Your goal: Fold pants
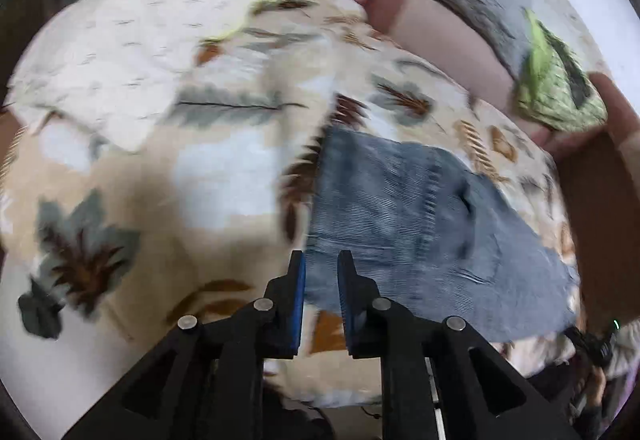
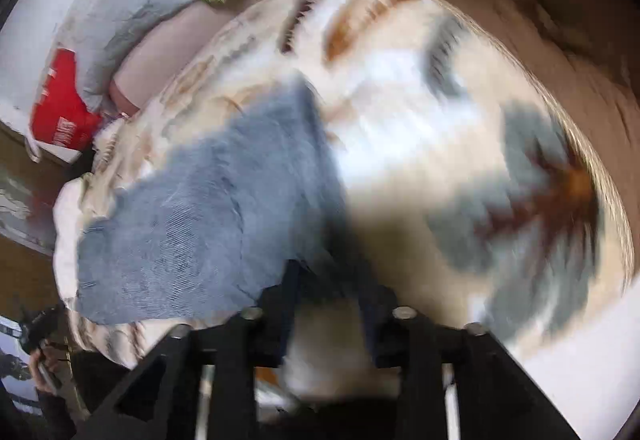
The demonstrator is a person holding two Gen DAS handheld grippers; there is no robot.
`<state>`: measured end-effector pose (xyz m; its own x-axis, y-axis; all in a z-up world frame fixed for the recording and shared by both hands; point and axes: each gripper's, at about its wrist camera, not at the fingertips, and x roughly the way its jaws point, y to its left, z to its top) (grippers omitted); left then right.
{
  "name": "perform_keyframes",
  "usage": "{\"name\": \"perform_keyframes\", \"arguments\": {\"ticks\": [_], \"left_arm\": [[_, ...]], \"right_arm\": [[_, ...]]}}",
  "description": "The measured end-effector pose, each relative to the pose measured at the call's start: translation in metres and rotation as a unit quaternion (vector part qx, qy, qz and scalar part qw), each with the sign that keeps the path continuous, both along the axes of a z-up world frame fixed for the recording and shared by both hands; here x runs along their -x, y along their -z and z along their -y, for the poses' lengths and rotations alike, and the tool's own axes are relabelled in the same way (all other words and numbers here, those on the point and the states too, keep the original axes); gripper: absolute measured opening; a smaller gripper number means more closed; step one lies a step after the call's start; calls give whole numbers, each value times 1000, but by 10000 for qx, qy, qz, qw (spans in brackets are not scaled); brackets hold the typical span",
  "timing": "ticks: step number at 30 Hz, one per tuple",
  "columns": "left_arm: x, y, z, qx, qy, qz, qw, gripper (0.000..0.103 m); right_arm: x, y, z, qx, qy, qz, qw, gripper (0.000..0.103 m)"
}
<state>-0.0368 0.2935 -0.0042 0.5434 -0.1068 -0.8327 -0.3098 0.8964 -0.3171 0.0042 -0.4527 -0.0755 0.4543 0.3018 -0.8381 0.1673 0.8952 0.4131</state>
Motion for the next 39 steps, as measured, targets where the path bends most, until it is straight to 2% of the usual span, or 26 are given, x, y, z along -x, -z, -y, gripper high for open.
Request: {"name": "perform_keyframes", "arguments": {"ticks": [1,3,7,10,12,14,15,16,18,20,22,23,25,27,29,31,34,36,37,39], "left_arm": [[2,-8,-2,32,-157,129,9998,26],[-1,-25,5,-62,-229,368,9990,53],[-19,-44,45,-504,147,735,9959,61],[-35,-33,81,-813,417,812,9925,61],[-46,-16,96,-1093,521,652,9905,61],[-55,11,104,-1385,562,339,9882,61],[-61,29,106,-1573,557,35,9860,61],[-63,39,104,-1599,528,-120,9856,61],[-60,50,94,-1354,428,0,9899,70],[-59,50,91,-1378,368,5,9898,75],[-62,49,91,-1371,360,-65,9899,75],[-64,47,93,-1398,351,-81,9895,75],[-61,41,95,-1474,352,-46,9884,75],[-55,30,102,-1548,402,158,9870,75],[-52,18,113,-1692,509,419,9834,75],[-54,11,122,-1826,605,604,9795,75],[-65,23,129,-2053,713,462,9750,75],[-72,42,126,-2083,665,212,9756,76],[-74,48,122,-1985,647,143,9779,77],[-73,52,112,-1711,518,219,9836,81]], "right_arm": [[6,-2,4,-65,87,52,9999,55],[15,-20,15,-199,400,342,9984,61],[2,-52,18,-304,545,608,9962,64],[-10,-44,2,-259,475,294,9981,66],[-17,-29,-7,-62,434,-7,9990,66],[-22,-16,-16,147,354,-203,9991,40],[-23,-15,-18,391,380,-244,9982,30],[-21,-18,-19,547,386,-179,9976,22],[-13,-35,-25,976,342,4,9946,20],[-9,-44,-37,1700,131,38,9853,19],[-15,-23,-43,1951,-167,-399,9798,21],[-17,-15,-41,1818,-224,-431,9821,22],[-11,-23,-31,1608,91,-230,9867,42],[-4,-43,-20,1386,461,119,9892,54],[-5,-68,-20,1529,512,491,9857,54],[-15,-80,-30,1402,367,713,9869,54],[-51,-78,-35,1250,212,625,9900,54],[-79,-59,-36,1471,175,336,9884,54],[-96,-43,-37,1438,117,148,9894,47],[-111,-23,-37,1215,-75,-150,9924,15]]}}
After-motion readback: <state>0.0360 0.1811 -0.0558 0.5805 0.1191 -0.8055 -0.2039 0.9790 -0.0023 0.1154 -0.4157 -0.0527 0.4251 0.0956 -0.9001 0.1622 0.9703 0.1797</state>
